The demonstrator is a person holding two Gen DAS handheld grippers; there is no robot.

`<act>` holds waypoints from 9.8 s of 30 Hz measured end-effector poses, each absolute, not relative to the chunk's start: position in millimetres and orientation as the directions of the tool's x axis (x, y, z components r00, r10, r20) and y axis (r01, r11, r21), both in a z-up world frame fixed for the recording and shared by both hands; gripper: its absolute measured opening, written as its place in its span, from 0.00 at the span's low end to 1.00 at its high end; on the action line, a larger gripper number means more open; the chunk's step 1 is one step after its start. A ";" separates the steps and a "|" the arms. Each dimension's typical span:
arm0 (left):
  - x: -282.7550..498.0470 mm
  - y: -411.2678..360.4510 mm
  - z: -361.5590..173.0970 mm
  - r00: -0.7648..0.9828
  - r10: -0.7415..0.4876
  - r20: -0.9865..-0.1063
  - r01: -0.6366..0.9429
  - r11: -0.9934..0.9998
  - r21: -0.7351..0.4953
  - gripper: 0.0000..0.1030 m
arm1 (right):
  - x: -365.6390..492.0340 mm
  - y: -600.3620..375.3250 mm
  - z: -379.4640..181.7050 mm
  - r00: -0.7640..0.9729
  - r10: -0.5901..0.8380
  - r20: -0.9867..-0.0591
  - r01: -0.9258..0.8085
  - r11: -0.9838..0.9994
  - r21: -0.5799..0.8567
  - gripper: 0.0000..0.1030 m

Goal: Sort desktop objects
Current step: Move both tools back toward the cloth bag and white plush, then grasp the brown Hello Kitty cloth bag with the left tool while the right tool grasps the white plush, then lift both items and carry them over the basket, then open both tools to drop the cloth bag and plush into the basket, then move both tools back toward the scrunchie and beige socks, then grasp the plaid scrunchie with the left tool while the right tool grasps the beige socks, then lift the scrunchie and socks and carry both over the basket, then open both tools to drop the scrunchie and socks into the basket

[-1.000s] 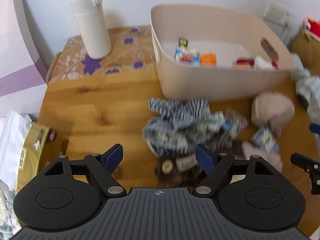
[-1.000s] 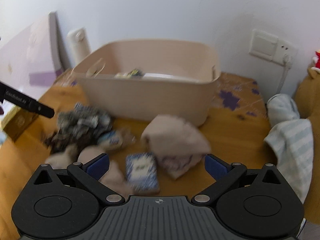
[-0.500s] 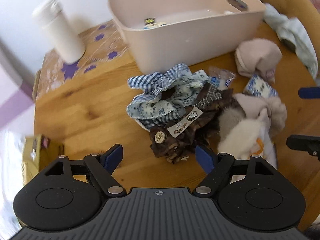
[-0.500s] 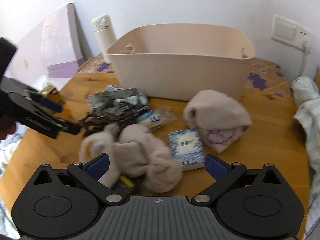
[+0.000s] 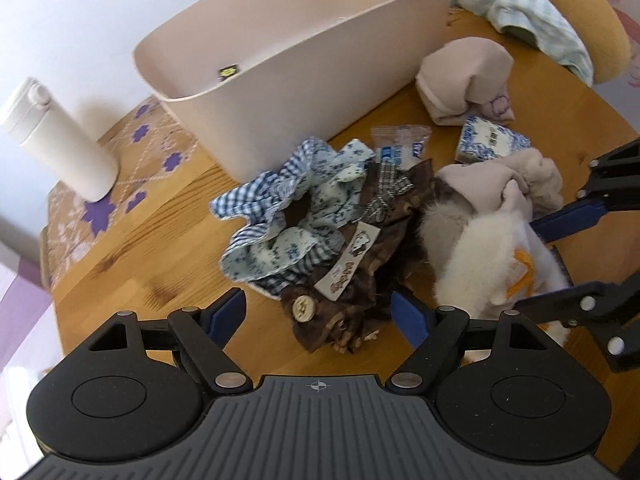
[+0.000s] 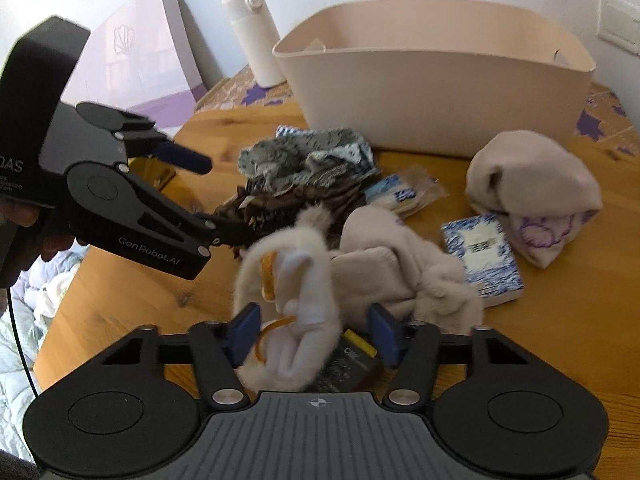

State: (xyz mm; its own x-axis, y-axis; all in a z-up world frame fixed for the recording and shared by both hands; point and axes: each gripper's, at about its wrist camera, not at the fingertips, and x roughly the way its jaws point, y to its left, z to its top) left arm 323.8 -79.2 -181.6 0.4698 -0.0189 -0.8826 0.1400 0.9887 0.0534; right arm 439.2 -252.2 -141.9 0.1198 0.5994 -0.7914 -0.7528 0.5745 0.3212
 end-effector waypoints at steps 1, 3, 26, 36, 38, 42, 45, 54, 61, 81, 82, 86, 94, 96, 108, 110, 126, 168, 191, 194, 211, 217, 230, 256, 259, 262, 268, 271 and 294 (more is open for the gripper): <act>324.6 -80.0 -183.2 0.471 -0.024 -0.882 0.149 0.987 0.052 0.79 | 439.6 -250.7 -143.8 0.115 0.595 -0.795 -0.750 0.577 0.324 0.53; 327.1 -82.3 -186.8 0.473 -0.042 -0.880 0.171 0.984 0.045 0.78 | 441.4 -250.4 -146.7 0.111 0.592 -0.798 -0.739 0.586 0.332 0.47; 327.3 -87.0 -189.4 0.452 -0.145 -0.880 0.248 0.968 -0.032 0.24 | 452.7 -281.5 -123.3 0.161 0.646 -0.746 -0.700 0.607 0.375 0.09; 313.7 -82.8 -174.6 0.477 -0.155 -0.865 0.182 0.980 -0.075 0.23 | 455.0 -301.5 -111.9 0.199 0.670 -0.716 -0.708 0.603 0.367 0.08; 311.2 -82.1 -170.8 0.484 -0.155 -0.861 0.169 0.982 -0.082 0.23 | 457.2 -306.4 -109.4 0.215 0.678 -0.703 -0.703 0.607 0.371 0.08; 308.9 -80.2 -160.7 0.499 -0.166 -0.850 0.148 0.983 -0.105 0.23 | 464.5 -312.3 -101.4 0.243 0.684 -0.688 -0.703 0.613 0.361 0.08; 305.2 -81.3 -150.0 0.514 -0.168 -0.841 0.147 0.983 -0.107 0.23 | 470.3 -314.3 -94.4 0.263 0.685 -0.679 -0.706 0.616 0.348 0.08; 305.5 -74.2 -110.6 0.590 -0.157 -0.792 0.125 0.987 -0.103 0.23 | 493.3 -326.1 -63.0 0.331 0.699 -0.634 -0.718 0.622 0.312 0.07; 317.0 -58.6 -82.6 0.650 -0.115 -0.751 0.078 0.993 -0.085 0.23 | 512.6 -325.3 -37.3 0.373 0.713 -0.594 -0.741 0.614 0.272 0.07; 425.7 -3.3 -64.7 0.717 0.015 -0.696 -0.086 0.994 -0.067 0.23 | 605.7 -279.1 1.6 0.490 0.691 -0.532 -0.763 0.635 0.121 0.07; 431.9 -1.5 -66.5 0.715 0.019 -0.699 -0.091 0.994 -0.067 0.23 | 611.2 -276.0 0.2 0.495 0.686 -0.533 -0.761 0.639 0.115 0.07; 451.1 2.1 -75.4 0.701 0.029 -0.713 -0.113 0.991 -0.071 0.23 | 631.6 -267.4 -8.5 0.514 0.664 -0.544 -0.739 0.664 0.112 0.07; 474.4 -2.4 -102.3 0.670 0.040 -0.741 -0.136 0.988 -0.070 0.23 | 658.8 -244.6 -42.3 0.508 0.626 -0.592 -0.694 0.704 0.151 0.07; 477.8 -5.1 -107.2 0.661 0.046 -0.749 -0.138 0.988 -0.062 0.23 | 661.5 -239.4 -51.8 0.501 0.613 -0.610 -0.685 0.712 0.153 0.07; 483.6 -16.1 -126.0 0.602 0.068 -0.795 -0.141 0.990 -0.022 0.28 | 660.4 -226.7 -81.1 0.460 0.548 -0.699 -0.692 0.715 0.105 0.32; 483.2 -20.2 -123.8 0.611 0.052 -0.790 -0.131 0.991 -0.036 0.46 | 657.1 -229.0 -80.1 0.461 0.549 -0.697 -0.688 0.717 0.109 0.48; 439.0 -27.3 -108.2 0.612 0.102 -0.784 -0.162 0.987 0.002 0.74 | 624.6 -252.1 -64.9 0.524 0.492 -0.695 -0.664 0.747 0.028 1.00; 322.9 -68.8 -166.3 0.478 -0.002 -0.878 -0.228 0.965 -0.127 0.78 | 467.1 -293.3 -128.1 0.350 0.451 -0.821 -0.647 0.750 0.136 1.00; 368.8 -50.1 -205.4 0.504 0.106 -0.857 -0.360 0.928 -0.097 0.58 | 485.4 -278.5 -169.6 0.263 0.442 -0.858 -0.547 0.800 0.244 0.68; 370.9 -53.6 -208.2 0.502 0.112 -0.858 -0.346 0.935 -0.080 0.48 | 486.3 -278.6 -171.0 0.239 0.461 -0.855 -0.557 0.786 0.269 0.52; 356.7 -65.8 -201.3 0.511 0.065 -0.857 -0.337 0.933 -0.130 0.14 | 480.2 -285.3 -155.7 0.227 0.494 -0.839 -0.622 0.737 0.265 0.12; 344.3 -65.3 -196.3 0.517 0.078 -0.853 -0.372 0.917 -0.141 0.14 | 475.1 -289.4 -142.9 0.253 0.513 -0.820 -0.661 0.711 0.241 0.09; 328.1 -64.3 -173.0 0.553 0.119 -0.824 -0.437 0.884 -0.166 0.13 | 475.3 -303.5 -114.6 0.322 0.545 -0.774 -0.710 0.680 0.184 0.05; 320.6 -27.0 -85.9 0.664 0.239 -0.708 -0.520 0.828 -0.209 0.13 | 531.1 -325.3 -30.3 0.499 0.626 -0.599 -0.712 0.691 0.129 0.04; 326.3 -20.5 -75.1 0.680 0.254 -0.688 -0.522 0.827 -0.210 0.13 | 542.1 -324.7 -20.2 0.519 0.630 -0.578 -0.711 0.693 0.118 0.04; 333.3 -16.1 -65.9 0.695 0.263 -0.669 -0.521 0.826 -0.216 0.13 | 554.0 -323.6 -11.8 0.536 0.632 -0.560 -0.708 0.698 0.109 0.04; 355.3 -16.2 -61.0 0.710 0.262 -0.654 -0.494 0.847 -0.197 0.12 | 575.1 -318.6 -1.8 0.559 0.637 -0.531 -0.706 0.702 0.100 0.04; 374.9 -17.2 -64.2 0.714 0.253 -0.653 -0.467 0.867 -0.175 0.11 | 584.5 -312.5 0.6 0.555 0.641 -0.530 -0.712 0.695 0.095 0.04; 454.1 -12.7 -80.9 0.656 0.262 -0.708 -0.483 0.867 -0.127 0.38 | 645.4 -240.1 -41.8 0.502 0.590 -0.632 -0.740 0.672 0.040 0.06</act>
State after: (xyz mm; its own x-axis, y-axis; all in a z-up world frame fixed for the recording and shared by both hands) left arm 454.1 -12.7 -80.9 0.6559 0.2617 -0.7081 -0.4827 0.8665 -0.1269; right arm 645.4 -240.1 -41.8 0.5019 0.5905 -0.6321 -0.7397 0.6717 0.0402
